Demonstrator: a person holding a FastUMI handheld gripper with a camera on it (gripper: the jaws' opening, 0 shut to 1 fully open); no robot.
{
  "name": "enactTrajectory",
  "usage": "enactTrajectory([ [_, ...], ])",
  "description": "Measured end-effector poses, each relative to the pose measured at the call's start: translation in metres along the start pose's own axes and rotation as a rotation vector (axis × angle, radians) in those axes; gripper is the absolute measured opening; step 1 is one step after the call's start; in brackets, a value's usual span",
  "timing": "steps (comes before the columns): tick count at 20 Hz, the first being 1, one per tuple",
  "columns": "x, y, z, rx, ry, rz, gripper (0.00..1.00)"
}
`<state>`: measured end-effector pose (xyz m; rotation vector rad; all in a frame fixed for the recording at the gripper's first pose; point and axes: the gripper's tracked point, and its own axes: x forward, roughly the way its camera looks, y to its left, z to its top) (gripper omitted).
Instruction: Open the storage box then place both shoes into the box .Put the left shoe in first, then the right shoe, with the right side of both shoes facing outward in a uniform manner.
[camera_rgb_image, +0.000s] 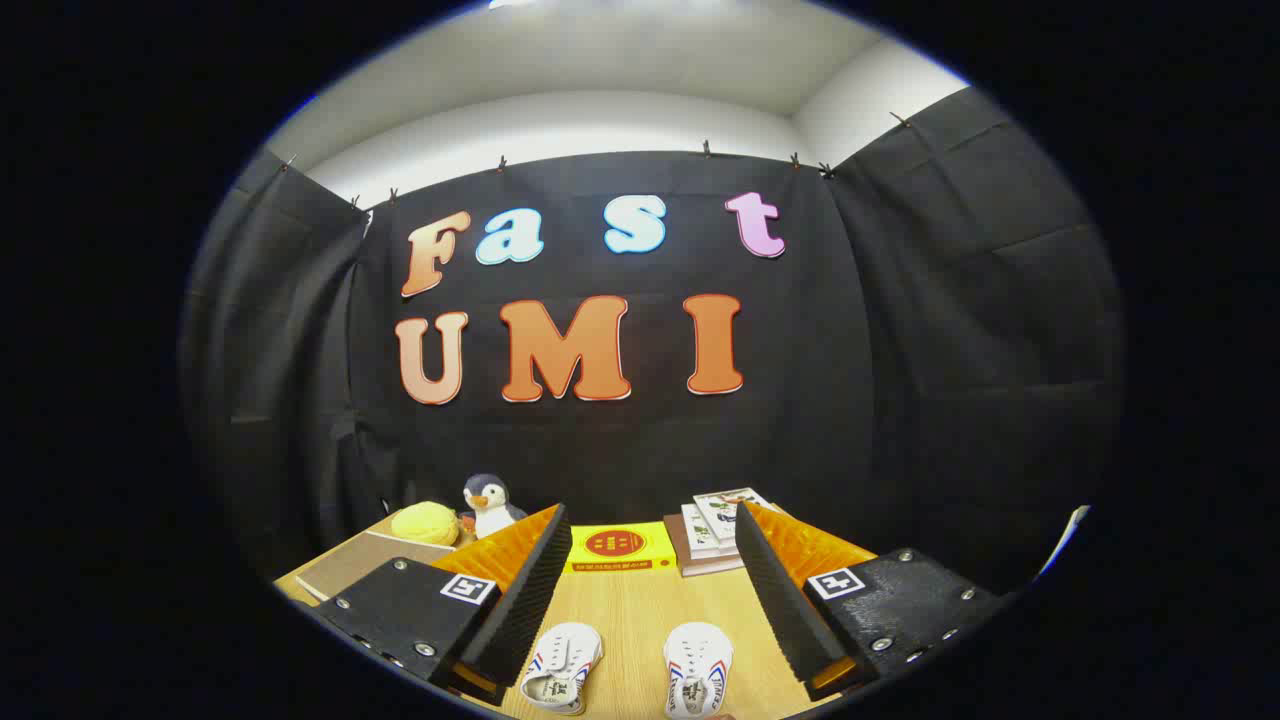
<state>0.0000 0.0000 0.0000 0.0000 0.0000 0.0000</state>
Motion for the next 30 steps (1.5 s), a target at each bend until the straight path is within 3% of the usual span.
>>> enactTrajectory([
  [11,0.008,0.02,-0.03,0.002,0.103,0.018,0.98],
  [30,0.028,0.05,-0.206,-0.078,0.506,0.11,0.98],
])
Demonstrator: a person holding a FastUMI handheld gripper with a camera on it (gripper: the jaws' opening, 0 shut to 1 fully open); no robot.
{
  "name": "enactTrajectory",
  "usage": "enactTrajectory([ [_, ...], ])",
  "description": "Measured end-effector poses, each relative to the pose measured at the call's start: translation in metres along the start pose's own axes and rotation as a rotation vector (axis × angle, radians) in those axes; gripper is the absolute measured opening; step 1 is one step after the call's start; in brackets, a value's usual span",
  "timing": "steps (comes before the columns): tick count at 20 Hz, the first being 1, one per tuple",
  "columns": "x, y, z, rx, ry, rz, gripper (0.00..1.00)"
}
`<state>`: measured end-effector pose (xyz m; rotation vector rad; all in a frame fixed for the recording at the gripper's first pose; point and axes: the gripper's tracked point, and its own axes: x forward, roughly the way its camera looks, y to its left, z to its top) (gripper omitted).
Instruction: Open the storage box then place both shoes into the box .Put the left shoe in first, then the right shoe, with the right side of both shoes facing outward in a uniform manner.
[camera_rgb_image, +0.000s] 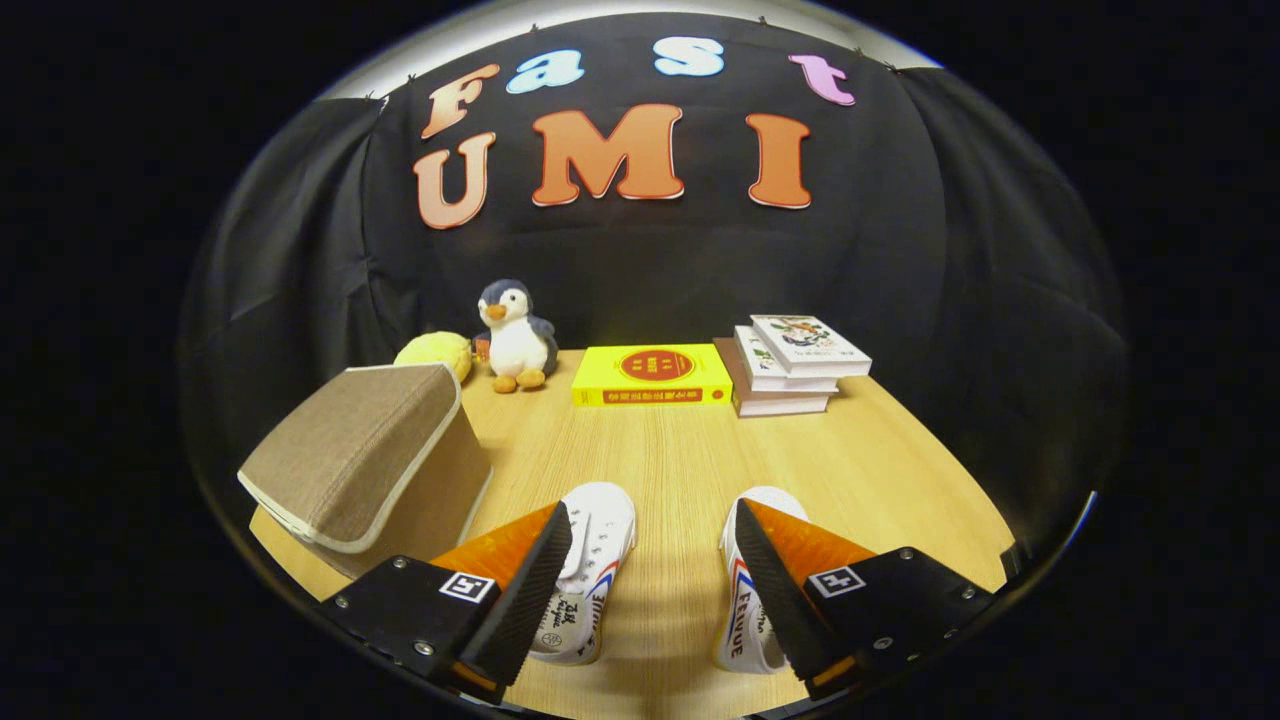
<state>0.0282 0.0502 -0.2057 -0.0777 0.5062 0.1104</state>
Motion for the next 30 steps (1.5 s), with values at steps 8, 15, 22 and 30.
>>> enactTrajectory([
  [8,0.028,0.012,-0.059,-0.064,0.139,0.031,0.98],
  [15,0.018,0.051,-0.038,0.097,0.137,0.186,0.97],
  [22,-0.003,0.163,0.002,0.636,0.247,0.693,0.95],
  [30,-0.002,0.214,0.013,1.038,0.328,0.972,0.94],
])
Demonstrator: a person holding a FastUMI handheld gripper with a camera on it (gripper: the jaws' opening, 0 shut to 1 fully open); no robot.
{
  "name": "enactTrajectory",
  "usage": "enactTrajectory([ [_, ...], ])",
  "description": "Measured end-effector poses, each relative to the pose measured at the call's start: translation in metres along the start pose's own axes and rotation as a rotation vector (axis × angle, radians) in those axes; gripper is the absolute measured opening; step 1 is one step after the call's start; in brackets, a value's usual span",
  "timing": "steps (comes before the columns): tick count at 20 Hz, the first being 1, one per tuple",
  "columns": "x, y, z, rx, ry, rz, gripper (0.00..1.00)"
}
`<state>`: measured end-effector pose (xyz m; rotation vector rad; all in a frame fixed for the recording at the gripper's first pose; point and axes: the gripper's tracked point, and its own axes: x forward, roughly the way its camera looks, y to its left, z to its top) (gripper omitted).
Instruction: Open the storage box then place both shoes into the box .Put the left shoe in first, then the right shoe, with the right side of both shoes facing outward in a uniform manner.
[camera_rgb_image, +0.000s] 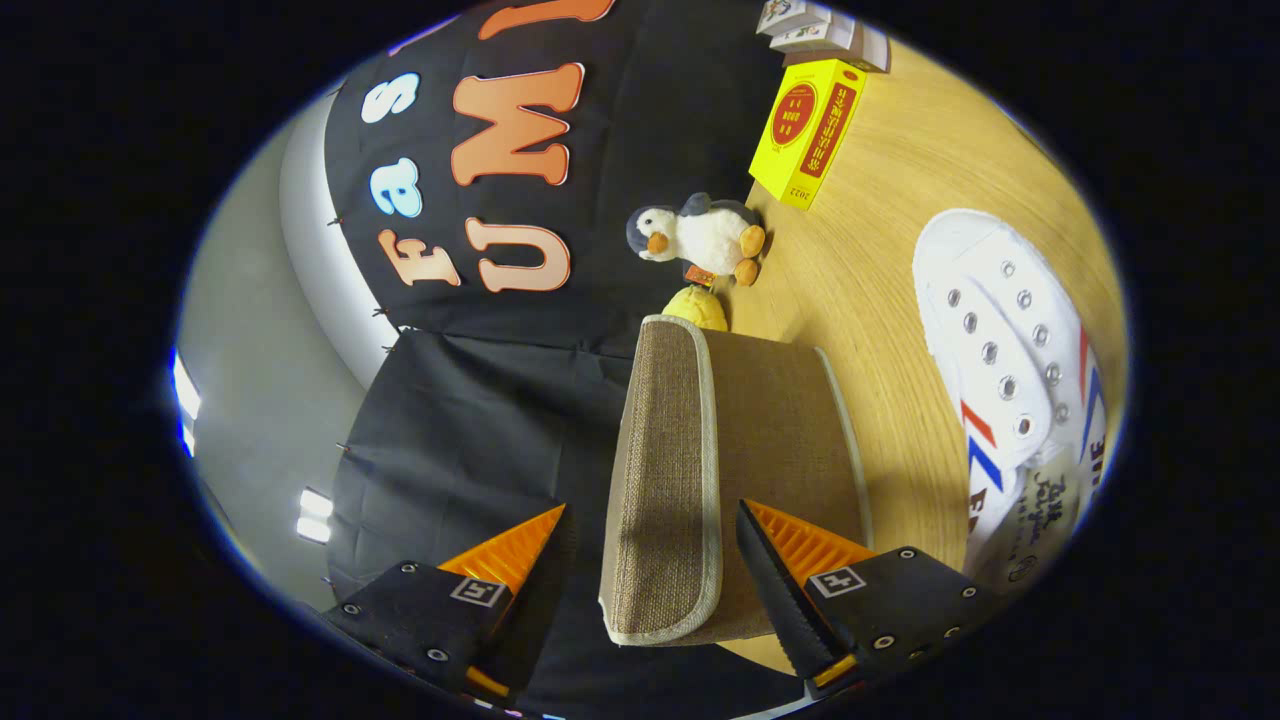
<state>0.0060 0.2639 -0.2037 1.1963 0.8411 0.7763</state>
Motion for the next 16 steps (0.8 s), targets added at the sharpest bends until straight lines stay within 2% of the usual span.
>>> enactTrajectory([
  [4,0.008,0.006,-0.002,0.065,0.006,0.066,0.86],
  [8,-0.006,0.016,0.015,0.114,-0.094,0.134,0.72],
  [11,-0.015,0.038,0.029,0.128,-0.169,0.201,0.31],
  [13,-0.007,0.048,0.025,0.073,-0.153,0.176,0.12],
  [15,0.001,0.054,0.016,-0.03,-0.122,0.096,0.05],
  [16,0.007,0.066,0.009,-0.074,-0.101,0.09,0.04],
])
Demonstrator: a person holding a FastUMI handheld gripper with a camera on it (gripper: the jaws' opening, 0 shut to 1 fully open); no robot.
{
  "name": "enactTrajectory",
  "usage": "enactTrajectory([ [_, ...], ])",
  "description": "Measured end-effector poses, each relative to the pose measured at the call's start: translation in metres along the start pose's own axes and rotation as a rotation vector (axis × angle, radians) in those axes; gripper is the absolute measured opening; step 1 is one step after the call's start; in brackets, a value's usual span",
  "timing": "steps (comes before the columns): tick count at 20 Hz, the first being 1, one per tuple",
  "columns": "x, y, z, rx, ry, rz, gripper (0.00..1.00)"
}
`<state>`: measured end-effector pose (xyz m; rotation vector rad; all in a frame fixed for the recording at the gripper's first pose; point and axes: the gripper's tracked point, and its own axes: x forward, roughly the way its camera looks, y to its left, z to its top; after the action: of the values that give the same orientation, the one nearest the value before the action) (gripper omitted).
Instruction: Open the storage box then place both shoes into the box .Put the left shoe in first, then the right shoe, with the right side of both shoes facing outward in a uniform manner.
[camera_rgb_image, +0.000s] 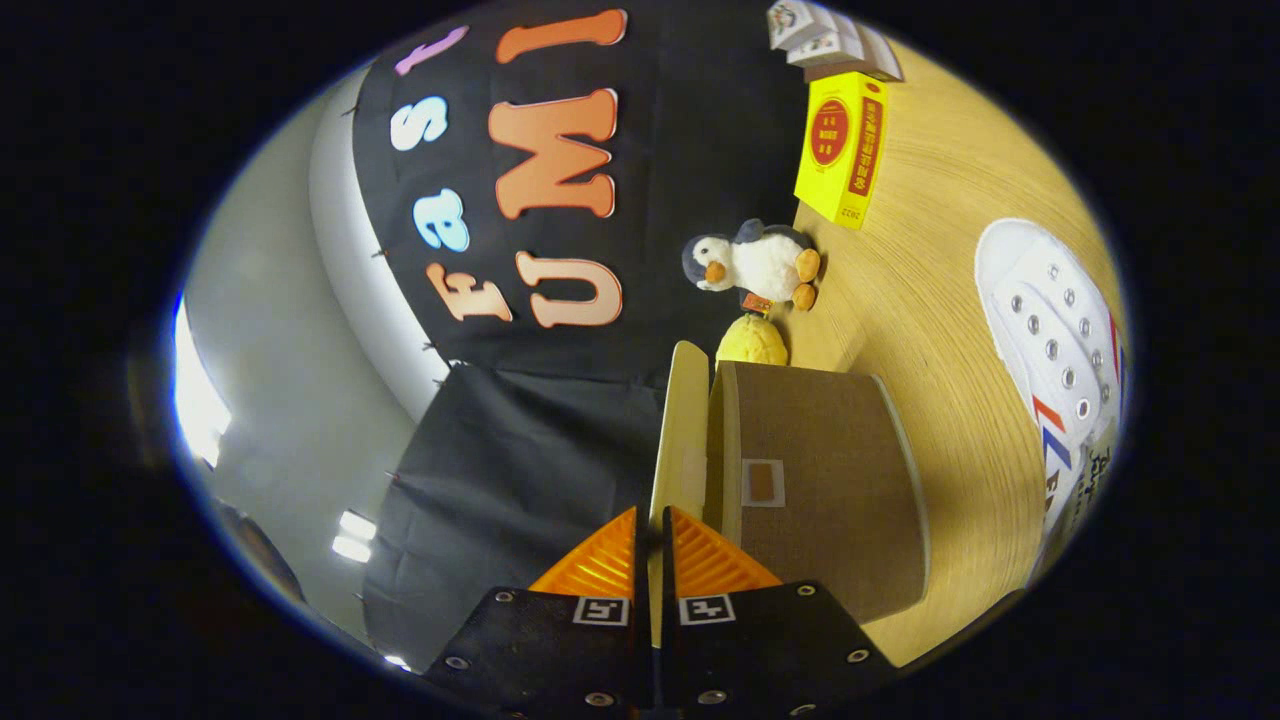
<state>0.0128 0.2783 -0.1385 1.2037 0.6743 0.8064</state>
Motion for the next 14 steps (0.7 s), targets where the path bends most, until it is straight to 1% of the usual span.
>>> enactTrajectory([
  [1,0.001,0.015,-0.007,-0.034,0.026,0.008,0.03],
  [5,0.022,0.062,-0.027,-0.145,0.099,0.013,0.03],
  [9,0.056,0.126,-0.034,-0.253,0.118,0.038,0.03],
  [12,0.092,0.161,-0.051,-0.378,0.144,0.021,0.03],
  [13,0.098,0.171,-0.065,-0.415,0.16,0.022,0.03],
  [14,0.109,0.174,-0.076,-0.449,0.174,0.003,0.03],
])
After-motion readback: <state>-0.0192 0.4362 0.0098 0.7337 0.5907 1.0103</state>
